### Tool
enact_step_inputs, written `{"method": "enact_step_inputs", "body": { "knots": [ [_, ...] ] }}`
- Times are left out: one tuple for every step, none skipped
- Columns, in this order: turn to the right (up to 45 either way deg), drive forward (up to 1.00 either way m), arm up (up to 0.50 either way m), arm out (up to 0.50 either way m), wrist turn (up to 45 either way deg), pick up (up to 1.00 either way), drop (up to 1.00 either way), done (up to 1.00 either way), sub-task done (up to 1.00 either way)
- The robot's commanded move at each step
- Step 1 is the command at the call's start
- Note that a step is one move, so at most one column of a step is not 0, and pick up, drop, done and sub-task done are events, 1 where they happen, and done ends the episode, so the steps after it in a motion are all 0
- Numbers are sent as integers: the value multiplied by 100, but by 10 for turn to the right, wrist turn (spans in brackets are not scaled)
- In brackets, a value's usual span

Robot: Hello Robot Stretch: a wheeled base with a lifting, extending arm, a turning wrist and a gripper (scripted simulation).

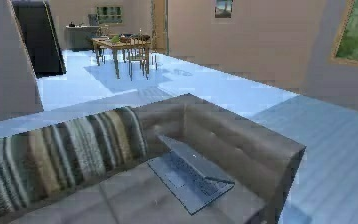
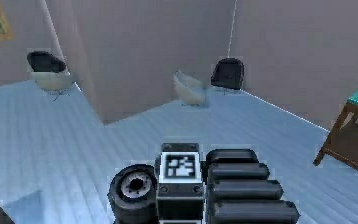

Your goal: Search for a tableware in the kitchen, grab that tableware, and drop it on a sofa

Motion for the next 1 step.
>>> {"method": "enact_step_inputs", "body": {
  "knots": [
    [-450,0,0,0,0,0,0,0,0]
  ]
}}
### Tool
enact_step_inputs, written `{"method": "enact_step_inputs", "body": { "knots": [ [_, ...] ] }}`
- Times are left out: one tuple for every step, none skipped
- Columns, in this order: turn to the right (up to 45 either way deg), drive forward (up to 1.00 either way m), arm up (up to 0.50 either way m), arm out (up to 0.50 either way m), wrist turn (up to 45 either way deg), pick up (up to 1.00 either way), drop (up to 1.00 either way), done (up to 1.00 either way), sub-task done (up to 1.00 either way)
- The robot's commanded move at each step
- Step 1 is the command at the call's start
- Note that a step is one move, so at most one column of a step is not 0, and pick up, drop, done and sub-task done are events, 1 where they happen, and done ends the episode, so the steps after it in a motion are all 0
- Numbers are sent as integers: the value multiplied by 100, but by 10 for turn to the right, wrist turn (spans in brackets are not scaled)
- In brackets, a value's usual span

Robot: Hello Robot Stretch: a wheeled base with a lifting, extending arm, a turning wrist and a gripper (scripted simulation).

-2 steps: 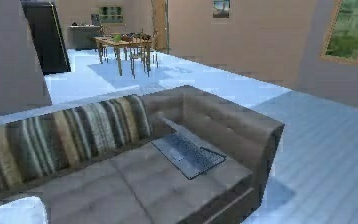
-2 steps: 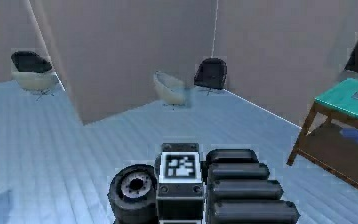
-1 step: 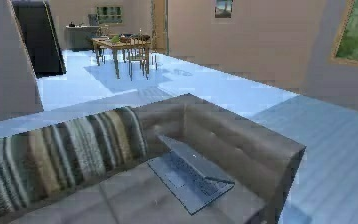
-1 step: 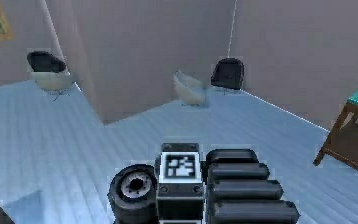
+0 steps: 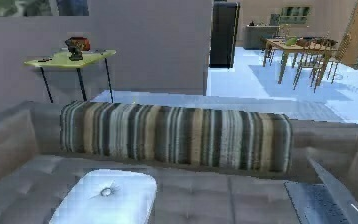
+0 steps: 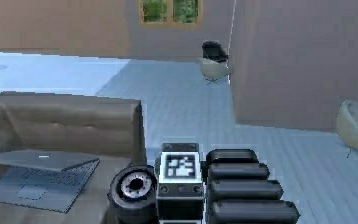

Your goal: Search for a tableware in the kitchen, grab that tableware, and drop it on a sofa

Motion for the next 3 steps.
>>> {"method": "enact_step_inputs", "body": {
  "knots": [
    [-450,0,0,0,0,0,0,0,0],
    [-450,0,0,0,0,0,0,0,0],
    [-240,0,0,0,0,0,0,0,0]
  ]
}}
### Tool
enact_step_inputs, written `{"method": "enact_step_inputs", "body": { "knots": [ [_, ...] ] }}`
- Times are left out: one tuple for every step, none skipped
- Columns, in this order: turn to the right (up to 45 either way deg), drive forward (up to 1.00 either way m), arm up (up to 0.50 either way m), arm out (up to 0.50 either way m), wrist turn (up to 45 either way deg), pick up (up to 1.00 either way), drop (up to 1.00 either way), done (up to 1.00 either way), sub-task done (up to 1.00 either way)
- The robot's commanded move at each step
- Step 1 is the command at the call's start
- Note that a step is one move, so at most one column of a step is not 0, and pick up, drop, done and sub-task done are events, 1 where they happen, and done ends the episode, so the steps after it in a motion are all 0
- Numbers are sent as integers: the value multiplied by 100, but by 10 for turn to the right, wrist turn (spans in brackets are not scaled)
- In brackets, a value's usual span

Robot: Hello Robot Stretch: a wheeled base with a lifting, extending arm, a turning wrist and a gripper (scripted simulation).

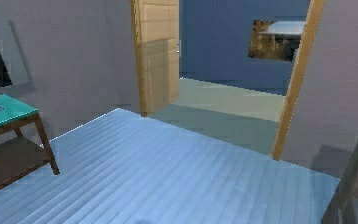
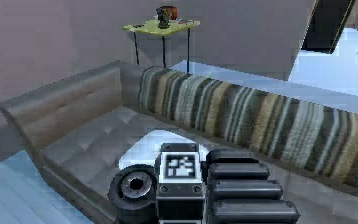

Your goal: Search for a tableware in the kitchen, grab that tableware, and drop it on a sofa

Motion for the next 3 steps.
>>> {"method": "enact_step_inputs", "body": {
  "knots": [
    [0,0,0,38,0,0,0,0,0],
    [0,0,0,0,450,0,0,0,0],
    [0,0,0,0,450,0,0,0,0]
  ]
}}
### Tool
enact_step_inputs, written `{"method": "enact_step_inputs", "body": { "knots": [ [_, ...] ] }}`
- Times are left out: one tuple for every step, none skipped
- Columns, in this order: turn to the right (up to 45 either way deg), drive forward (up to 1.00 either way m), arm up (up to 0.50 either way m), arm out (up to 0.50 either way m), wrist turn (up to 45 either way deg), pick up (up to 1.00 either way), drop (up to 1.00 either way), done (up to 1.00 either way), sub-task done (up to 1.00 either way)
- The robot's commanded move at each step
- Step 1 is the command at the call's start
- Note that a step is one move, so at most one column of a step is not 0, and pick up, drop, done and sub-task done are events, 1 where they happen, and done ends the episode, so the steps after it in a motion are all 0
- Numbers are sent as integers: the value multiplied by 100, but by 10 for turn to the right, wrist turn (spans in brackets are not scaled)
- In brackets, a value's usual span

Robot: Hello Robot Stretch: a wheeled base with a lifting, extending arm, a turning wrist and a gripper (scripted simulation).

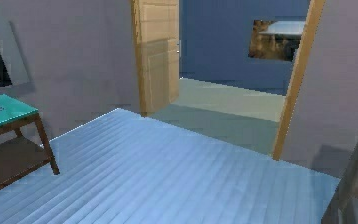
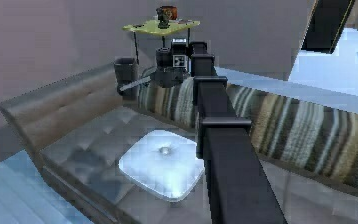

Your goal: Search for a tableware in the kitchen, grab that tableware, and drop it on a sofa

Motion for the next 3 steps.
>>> {"method": "enact_step_inputs", "body": {
  "knots": [
    [0,0,0,0,450,0,0,0,0],
    [0,0,0,0,90,0,0,0,0],
    [0,0,-30,0,0,0,0,0,0]
  ]
}}
